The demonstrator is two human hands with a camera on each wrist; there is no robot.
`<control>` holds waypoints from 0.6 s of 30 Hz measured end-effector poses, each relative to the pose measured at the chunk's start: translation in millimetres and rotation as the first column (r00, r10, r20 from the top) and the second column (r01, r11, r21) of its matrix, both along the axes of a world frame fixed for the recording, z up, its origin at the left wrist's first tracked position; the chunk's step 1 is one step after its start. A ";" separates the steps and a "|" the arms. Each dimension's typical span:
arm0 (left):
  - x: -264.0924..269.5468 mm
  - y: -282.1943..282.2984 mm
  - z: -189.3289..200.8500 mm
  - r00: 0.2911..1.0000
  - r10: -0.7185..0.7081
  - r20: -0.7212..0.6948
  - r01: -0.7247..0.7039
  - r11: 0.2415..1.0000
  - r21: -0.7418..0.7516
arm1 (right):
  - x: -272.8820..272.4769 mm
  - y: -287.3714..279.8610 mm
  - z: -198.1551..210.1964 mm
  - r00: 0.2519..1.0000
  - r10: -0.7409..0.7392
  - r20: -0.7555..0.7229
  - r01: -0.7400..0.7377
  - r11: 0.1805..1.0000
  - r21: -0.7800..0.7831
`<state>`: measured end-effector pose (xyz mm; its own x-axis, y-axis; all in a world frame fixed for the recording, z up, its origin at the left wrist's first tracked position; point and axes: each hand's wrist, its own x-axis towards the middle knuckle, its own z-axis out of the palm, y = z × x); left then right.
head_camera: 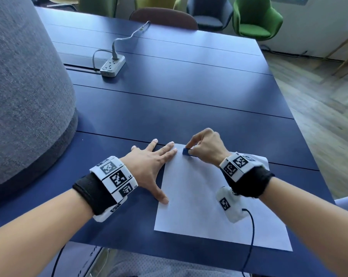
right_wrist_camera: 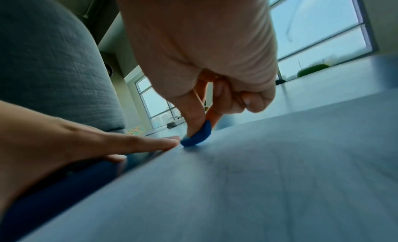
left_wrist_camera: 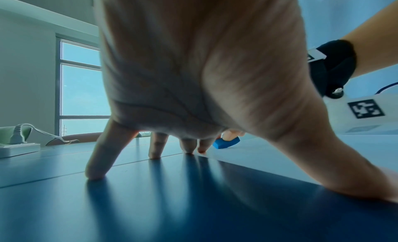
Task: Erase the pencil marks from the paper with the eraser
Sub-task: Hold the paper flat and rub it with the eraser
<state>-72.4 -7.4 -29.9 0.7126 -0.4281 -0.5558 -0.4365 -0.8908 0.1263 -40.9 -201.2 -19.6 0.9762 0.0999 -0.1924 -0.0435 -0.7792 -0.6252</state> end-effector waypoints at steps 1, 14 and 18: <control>0.1 0.2 0.0 1.000 0.002 0.000 -0.002 1.000 0.001 | -2.6 -0.4 0.5 0.999 0.041 -0.035 -0.042 0.999 -0.001; 0.4 0.5 0.1 1.000 0.002 0.002 -0.002 1.000 -0.002 | -1.7 3.2 -1.3 0.969 0.147 -0.199 -0.145 0.989 0.024; 0.9 0.0 -0.2 1.000 0.008 -0.006 -0.008 1.000 0.000 | -0.1 4.0 -7.1 0.999 -0.009 -0.033 0.011 0.999 0.051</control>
<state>-71.5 -7.3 -30.1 0.7128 -0.4220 -0.5602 -0.4282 -0.8945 0.1289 -40.9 -197.2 -26.7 0.9704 0.1005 -0.2196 -0.0726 -0.7459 -0.6621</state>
